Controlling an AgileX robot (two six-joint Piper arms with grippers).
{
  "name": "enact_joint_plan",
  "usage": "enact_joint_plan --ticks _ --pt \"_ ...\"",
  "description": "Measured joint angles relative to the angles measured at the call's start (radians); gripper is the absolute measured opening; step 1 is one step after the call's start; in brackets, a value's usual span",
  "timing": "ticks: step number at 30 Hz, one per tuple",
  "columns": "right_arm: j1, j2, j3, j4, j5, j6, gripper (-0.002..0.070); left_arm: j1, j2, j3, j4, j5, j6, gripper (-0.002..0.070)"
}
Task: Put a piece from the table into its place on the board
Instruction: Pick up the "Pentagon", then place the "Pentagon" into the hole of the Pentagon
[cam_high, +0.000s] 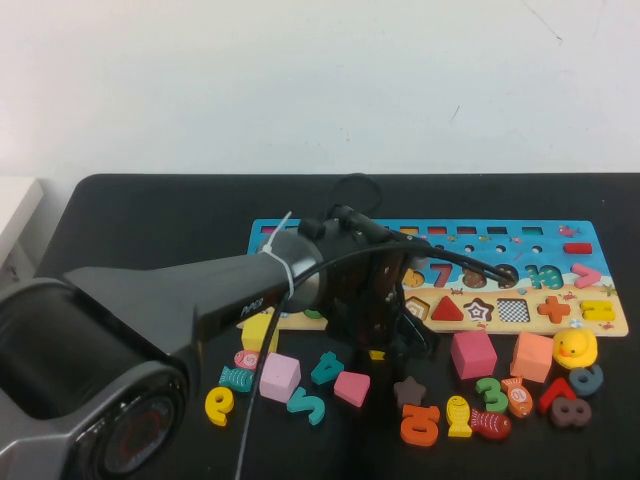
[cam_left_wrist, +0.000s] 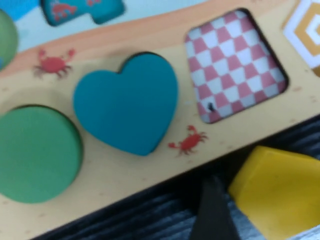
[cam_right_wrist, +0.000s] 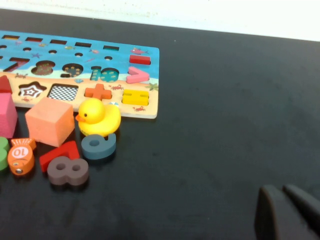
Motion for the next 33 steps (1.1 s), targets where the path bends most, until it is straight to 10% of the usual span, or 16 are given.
enact_joint_plan --ticks 33 --pt "0.0 0.0 0.0 0.0 0.0 -0.01 0.0018 -0.003 0.117 -0.329 -0.016 0.053 -0.071 0.0318"
